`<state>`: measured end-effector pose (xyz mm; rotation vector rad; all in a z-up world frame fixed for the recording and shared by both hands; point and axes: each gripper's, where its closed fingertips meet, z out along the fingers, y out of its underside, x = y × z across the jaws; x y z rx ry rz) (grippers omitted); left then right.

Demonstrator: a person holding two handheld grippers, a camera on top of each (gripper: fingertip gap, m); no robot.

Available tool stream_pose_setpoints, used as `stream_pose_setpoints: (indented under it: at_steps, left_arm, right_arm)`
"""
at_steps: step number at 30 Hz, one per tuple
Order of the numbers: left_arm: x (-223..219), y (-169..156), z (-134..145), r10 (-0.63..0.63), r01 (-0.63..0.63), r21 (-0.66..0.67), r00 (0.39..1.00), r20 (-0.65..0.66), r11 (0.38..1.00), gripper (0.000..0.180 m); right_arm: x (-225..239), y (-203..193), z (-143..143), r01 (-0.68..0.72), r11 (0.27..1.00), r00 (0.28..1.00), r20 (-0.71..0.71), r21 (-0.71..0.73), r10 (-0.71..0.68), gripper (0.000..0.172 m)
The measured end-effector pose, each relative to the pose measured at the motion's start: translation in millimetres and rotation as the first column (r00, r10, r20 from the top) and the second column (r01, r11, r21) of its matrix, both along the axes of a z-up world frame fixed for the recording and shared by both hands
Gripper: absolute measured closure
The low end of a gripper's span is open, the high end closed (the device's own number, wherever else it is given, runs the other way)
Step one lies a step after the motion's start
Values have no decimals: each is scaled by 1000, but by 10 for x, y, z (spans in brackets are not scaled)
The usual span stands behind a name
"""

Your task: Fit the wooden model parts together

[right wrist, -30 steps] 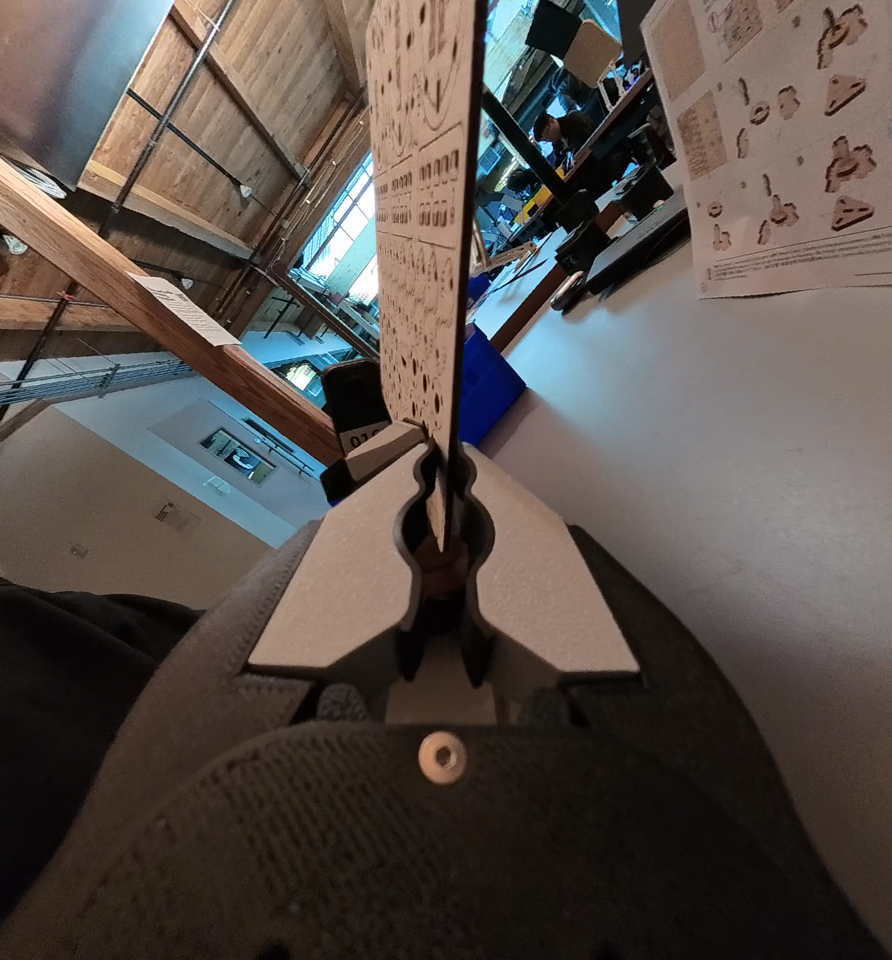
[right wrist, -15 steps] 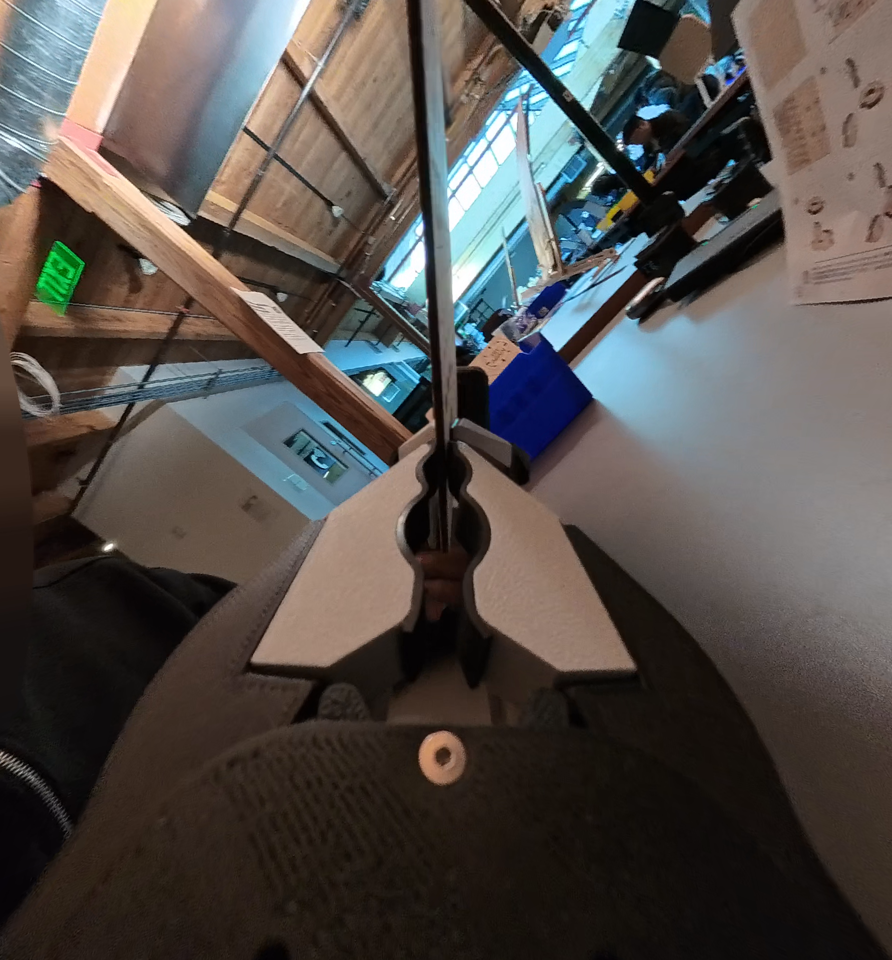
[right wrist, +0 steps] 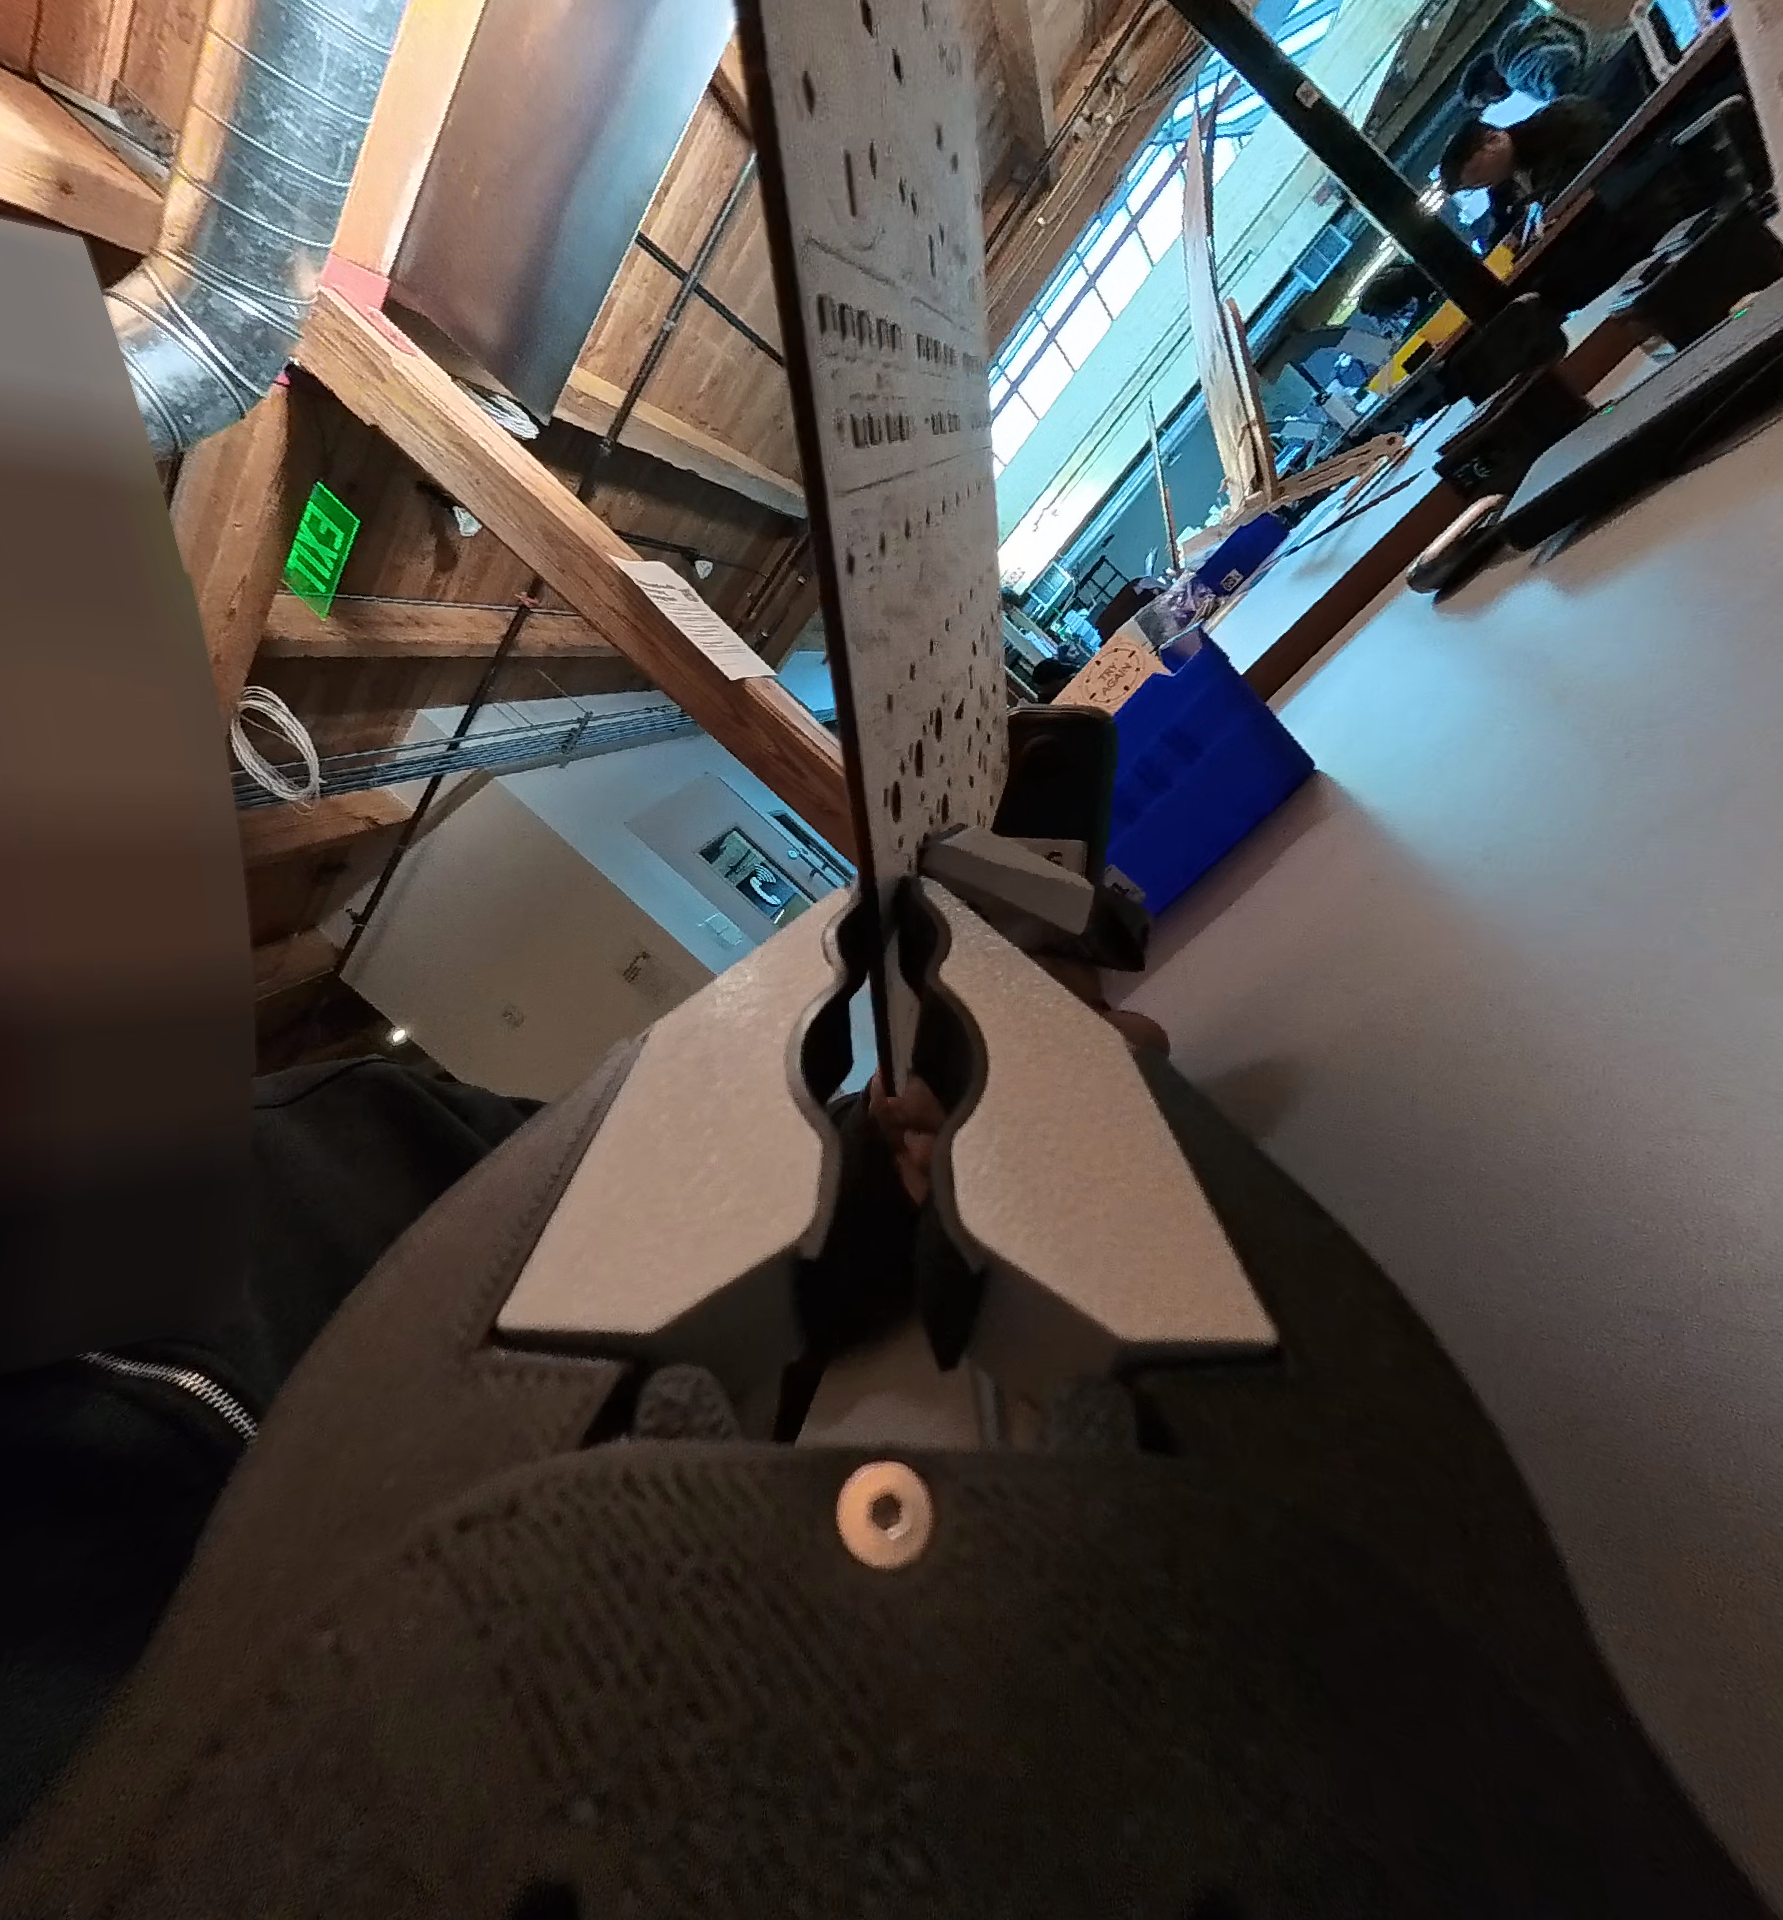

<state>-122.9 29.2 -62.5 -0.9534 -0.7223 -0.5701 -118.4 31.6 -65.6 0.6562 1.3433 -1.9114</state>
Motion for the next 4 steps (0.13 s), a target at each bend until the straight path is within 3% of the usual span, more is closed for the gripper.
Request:
stream_pose_setpoints:
  at_steps: [4]
  left_arm:
    - [6,5,3,1,-1,-11,1000,-8,1000,179]
  right_arm:
    - [11,7,5,-8,1000,1000,-22,-8,8,168]
